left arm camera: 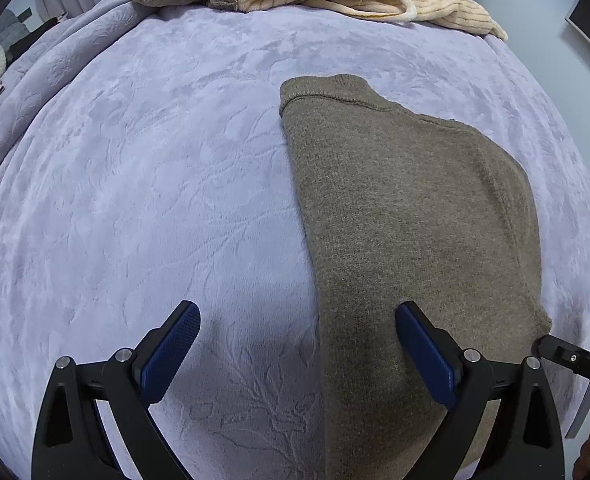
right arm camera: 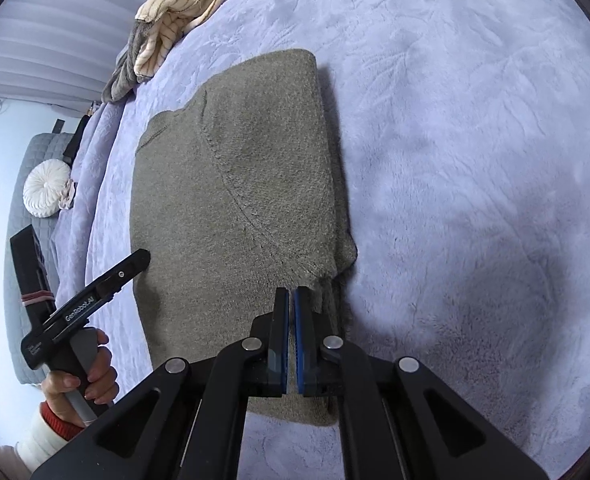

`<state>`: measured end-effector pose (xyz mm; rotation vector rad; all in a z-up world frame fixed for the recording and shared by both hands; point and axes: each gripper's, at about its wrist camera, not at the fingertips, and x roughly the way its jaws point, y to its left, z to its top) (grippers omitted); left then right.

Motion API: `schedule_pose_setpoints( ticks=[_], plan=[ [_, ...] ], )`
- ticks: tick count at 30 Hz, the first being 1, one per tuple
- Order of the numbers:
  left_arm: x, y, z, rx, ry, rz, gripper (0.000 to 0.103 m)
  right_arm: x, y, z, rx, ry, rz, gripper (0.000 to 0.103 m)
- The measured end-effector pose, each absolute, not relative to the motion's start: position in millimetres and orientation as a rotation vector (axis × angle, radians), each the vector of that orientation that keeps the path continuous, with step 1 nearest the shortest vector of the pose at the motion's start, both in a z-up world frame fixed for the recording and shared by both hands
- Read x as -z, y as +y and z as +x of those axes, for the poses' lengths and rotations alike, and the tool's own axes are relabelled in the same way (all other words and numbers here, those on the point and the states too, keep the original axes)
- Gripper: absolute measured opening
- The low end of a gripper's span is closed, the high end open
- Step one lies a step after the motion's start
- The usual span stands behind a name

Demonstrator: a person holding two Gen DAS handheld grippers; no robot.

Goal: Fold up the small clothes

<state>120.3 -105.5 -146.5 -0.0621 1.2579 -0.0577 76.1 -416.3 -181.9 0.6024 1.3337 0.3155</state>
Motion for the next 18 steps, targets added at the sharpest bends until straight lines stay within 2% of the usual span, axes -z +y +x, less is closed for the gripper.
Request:
schedule_pose_setpoints(
  ticks=[6, 9, 11, 18],
  plan=[
    [149, -101, 120, 0.054, 1.269, -0.100, 0.099, 166, -429, 78, -0.286, 1.292, 0.584, 0.012],
    [150, -100, 120, 0.057, 1.271, -0.101, 0.099, 171, -438, 81, -0.259, 1.305, 0.600, 0.024],
    [150, -99, 120, 0.058, 1.270, -0.095, 0.099, 174, -441, 81, -0.242, 1.309, 0.610, 0.041],
    [153, -96, 122, 0.055, 1.285, -0.108, 0.102, 181, -442, 81, -0.248, 1.322, 0.627, 0.049]
  ],
)
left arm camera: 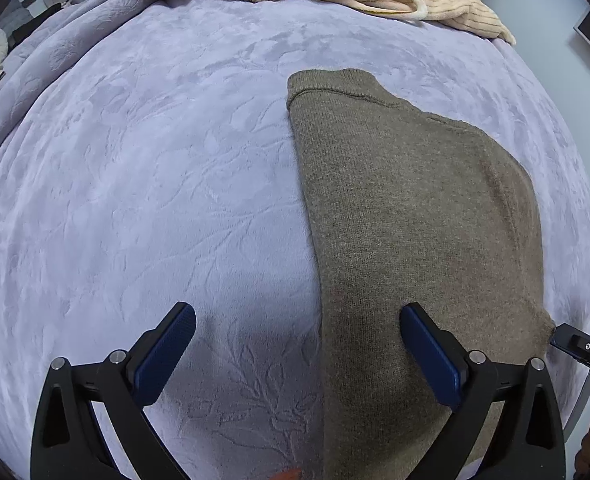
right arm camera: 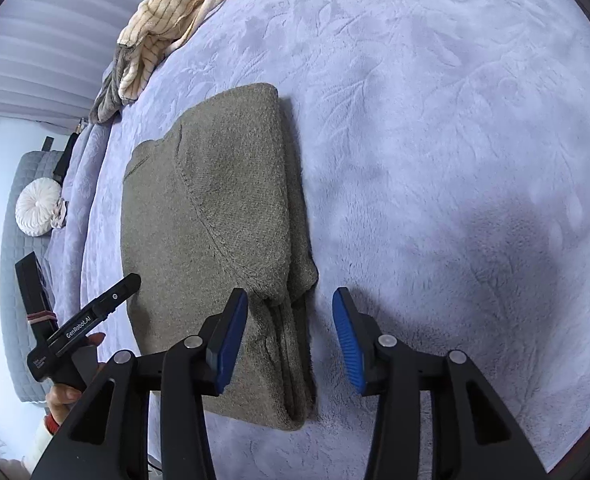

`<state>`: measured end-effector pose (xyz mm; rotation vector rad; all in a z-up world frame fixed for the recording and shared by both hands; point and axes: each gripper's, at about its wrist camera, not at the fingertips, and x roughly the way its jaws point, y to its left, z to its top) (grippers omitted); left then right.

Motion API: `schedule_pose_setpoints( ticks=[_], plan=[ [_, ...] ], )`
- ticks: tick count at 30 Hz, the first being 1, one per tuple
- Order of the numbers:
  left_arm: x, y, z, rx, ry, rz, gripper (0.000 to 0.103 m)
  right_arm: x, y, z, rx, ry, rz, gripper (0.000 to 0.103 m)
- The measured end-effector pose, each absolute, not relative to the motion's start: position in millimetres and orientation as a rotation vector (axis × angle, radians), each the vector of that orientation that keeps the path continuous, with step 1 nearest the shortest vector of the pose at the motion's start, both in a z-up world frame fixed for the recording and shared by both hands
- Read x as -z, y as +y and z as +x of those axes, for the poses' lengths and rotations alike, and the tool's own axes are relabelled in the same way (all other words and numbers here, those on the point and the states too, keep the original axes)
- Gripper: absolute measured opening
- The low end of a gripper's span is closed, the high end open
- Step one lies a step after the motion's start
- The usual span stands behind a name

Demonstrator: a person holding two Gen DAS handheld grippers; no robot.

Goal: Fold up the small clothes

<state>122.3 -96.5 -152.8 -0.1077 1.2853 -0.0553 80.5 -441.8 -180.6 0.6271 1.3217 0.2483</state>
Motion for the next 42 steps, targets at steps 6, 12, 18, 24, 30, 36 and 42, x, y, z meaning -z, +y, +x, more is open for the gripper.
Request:
schedule_pose_setpoints(
  ticks=[6, 12, 18, 24, 30, 36, 42],
  plan=[
    [152, -98, 121, 0.059, 1.275, -0.088, 0.102, 184, -444, 82, -0.250, 1.324, 0.636, 0.060],
    [155, -93, 127, 0.079, 1.322, -0.144, 0.102, 186, -444, 82, -0.266, 1.331, 0.648, 0.063],
    [165, -75, 132, 0.159, 1.391, -0.262, 0.102, 183, -446, 89, -0.292, 1.327, 0.634, 0.064],
    [160, -54, 144, 0.307, 1.409, -0.437, 0.102, 181, -456, 108, -0.368, 1.300, 0.651, 0.064],
    [163, -79, 156, 0.422, 1.414, -0.415, 0.102, 197, -458, 133, -0.478, 1.315, 0.749, 0.065],
    [178, -116, 159, 0.484, 1.446, -0.298, 0.102, 224, -437, 156, -0.596, 1.400, 0.738, 0.065],
    [187, -133, 164, 0.480, 1.447, -0.268, 0.102, 235, -417, 172, -0.711, 1.412, 0.729, 0.068]
  ],
)
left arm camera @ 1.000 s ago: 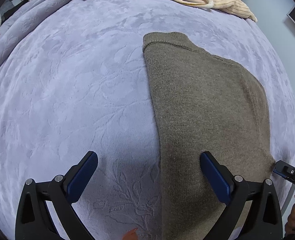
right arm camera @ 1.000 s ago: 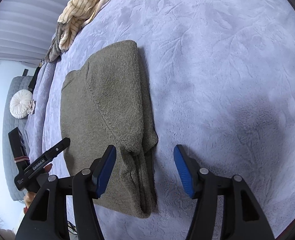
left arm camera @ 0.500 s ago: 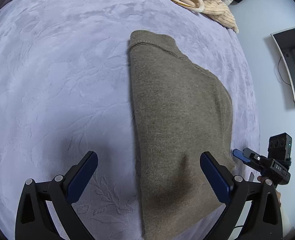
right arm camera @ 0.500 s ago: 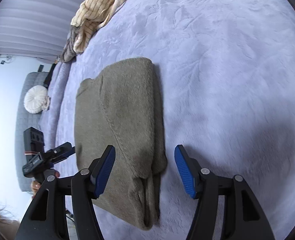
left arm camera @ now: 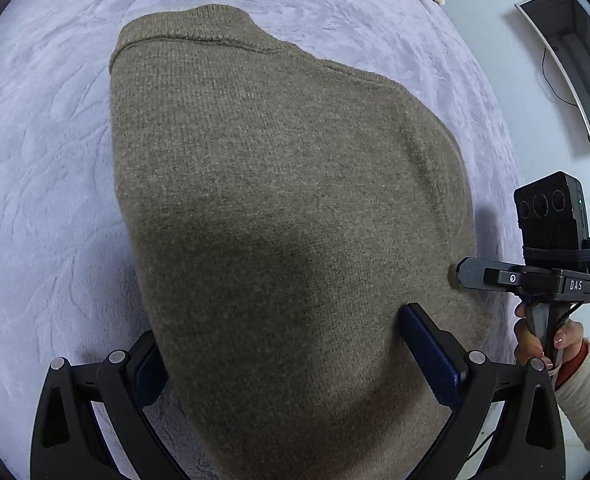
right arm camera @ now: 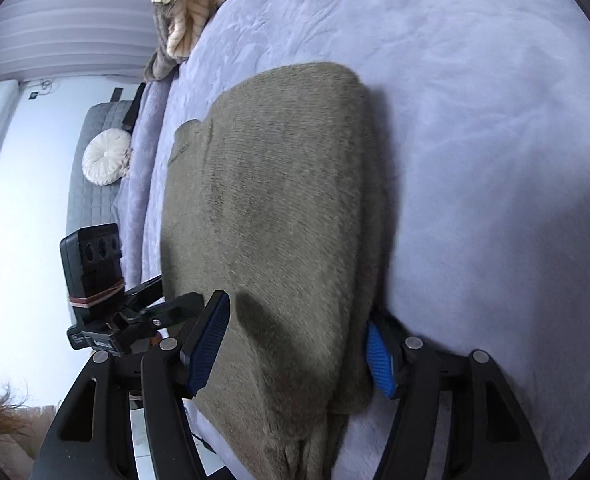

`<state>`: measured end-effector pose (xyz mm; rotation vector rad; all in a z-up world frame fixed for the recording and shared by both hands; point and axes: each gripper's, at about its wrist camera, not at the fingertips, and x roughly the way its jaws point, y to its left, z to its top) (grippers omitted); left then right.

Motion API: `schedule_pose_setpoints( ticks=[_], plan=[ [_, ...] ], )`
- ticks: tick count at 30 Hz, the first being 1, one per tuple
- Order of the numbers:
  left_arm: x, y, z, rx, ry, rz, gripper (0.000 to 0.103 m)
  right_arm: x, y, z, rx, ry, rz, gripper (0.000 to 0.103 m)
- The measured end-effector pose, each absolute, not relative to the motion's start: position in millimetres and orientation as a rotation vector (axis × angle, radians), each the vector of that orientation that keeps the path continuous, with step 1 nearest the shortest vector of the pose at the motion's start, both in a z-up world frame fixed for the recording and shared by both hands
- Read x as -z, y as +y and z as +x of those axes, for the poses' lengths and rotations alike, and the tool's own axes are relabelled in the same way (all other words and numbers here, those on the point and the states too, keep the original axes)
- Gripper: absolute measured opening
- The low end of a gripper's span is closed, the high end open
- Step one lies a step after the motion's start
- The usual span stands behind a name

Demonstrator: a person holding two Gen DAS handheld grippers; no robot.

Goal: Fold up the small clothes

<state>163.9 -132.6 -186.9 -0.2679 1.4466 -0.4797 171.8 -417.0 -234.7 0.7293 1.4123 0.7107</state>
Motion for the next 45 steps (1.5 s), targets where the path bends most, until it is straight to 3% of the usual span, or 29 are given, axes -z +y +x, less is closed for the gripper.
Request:
schedule_pose_setpoints(
  ticks=[4, 7, 8, 12, 14, 32, 45],
  plan=[
    [187, -133, 168, 0.457, 1.452, -0.286, 0.102, 244, -405, 179, -0.719, 1.425, 0.760, 0.066],
    [179, -134, 164, 0.443, 1.419, -0.270, 0.088, 246, -403, 176, -0.709, 1.445, 0.797, 0.035],
    [175, -133, 162, 0.445, 1.407, -0.266, 0.082, 244, -404, 174, -0.713, 1.437, 0.821, 0.031],
    [159, -126, 160, 0.484, 1.379, -0.294, 0.055, 228, -405, 166, -0.744, 1.395, 0.886, 0.030],
    [148, -121, 159, 0.520, 1.369, -0.322, 0.051, 218, -402, 161, -0.760, 1.380, 0.933, 0.030],
    [72, -52, 69, 0.488, 1.332, -0.283, 0.051, 149, -323, 81, -0.826, 1.407, 1.002, 0.030],
    [121, 26, 5, 0.232, 1.419, -0.246, 0.051, 188, -218, 59, -0.788, 1.560, 0.874, 0.030]
  ],
)
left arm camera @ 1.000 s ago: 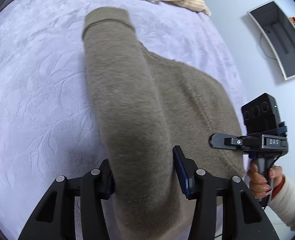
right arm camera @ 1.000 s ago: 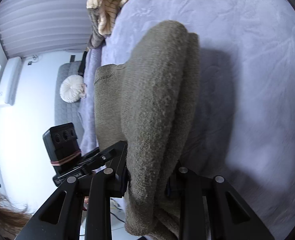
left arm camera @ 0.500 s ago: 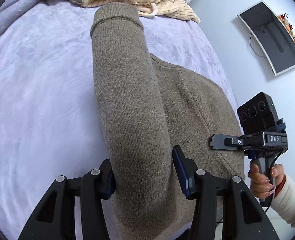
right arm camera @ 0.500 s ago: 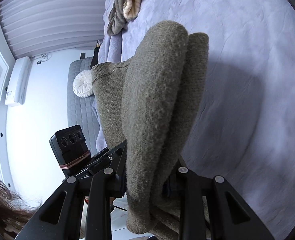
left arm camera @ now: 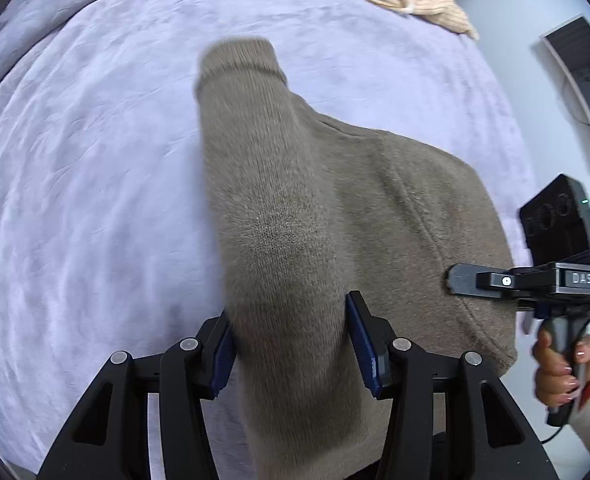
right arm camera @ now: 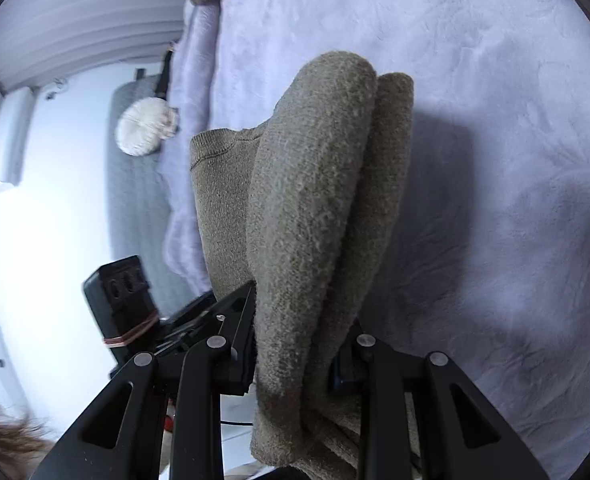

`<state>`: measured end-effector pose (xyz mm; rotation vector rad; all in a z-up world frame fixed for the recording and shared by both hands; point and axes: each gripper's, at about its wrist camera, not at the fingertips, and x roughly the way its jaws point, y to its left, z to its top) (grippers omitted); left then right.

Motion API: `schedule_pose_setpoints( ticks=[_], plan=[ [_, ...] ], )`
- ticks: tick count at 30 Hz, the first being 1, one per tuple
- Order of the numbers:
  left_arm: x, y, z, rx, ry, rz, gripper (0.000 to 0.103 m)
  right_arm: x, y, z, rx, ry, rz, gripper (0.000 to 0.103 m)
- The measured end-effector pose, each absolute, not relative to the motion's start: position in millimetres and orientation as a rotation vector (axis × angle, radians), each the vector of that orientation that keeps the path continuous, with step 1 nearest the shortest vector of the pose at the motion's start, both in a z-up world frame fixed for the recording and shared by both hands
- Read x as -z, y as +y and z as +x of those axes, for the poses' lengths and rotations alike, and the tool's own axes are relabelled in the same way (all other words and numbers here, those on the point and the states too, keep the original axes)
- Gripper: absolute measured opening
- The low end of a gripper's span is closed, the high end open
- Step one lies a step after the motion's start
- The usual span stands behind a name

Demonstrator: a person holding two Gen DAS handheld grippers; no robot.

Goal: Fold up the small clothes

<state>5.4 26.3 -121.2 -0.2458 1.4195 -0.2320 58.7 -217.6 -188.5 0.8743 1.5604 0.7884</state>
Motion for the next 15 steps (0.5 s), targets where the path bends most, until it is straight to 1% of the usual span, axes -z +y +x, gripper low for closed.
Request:
schedule_pose_setpoints(
  ticks=[3, 5, 6, 8, 12, 13, 14, 15],
  plan=[
    [121, 43, -4, 0.155, 1.387, -0.210, 0.051, 193, -214, 68, -0.698, 1.583, 0.719, 0.033],
    [122, 52, -8, 0.108, 1.383, -0.206, 0.051, 191, -219, 74, -0.629, 1.597, 0.634, 0.040],
    [122, 57, -10, 0.092, 1.383, -0.212, 0.051, 188, -222, 77, -0.585, 1.601, 0.577, 0.042],
    [123, 66, -16, 0.061, 1.390, -0.211, 0.051, 181, -230, 77, -0.503, 1.595, 0.438, 0.042],
    [118, 74, -32, 0.023, 1.400, -0.181, 0.051, 159, -248, 59, -0.450, 1.560, 0.387, 0.042],
    [115, 76, -37, 0.016, 1.399, -0.171, 0.053, 152, -249, 55, -0.458, 1.550, 0.391, 0.042],
    [112, 80, -43, 0.010, 1.396, -0.156, 0.062, 146, -248, 50, -0.478, 1.546, 0.406, 0.042],
    [113, 68, -39, 0.001, 1.391, -0.137, 0.073, 146, -251, 37, -0.496, 1.549, 0.419, 0.042]
  ],
)
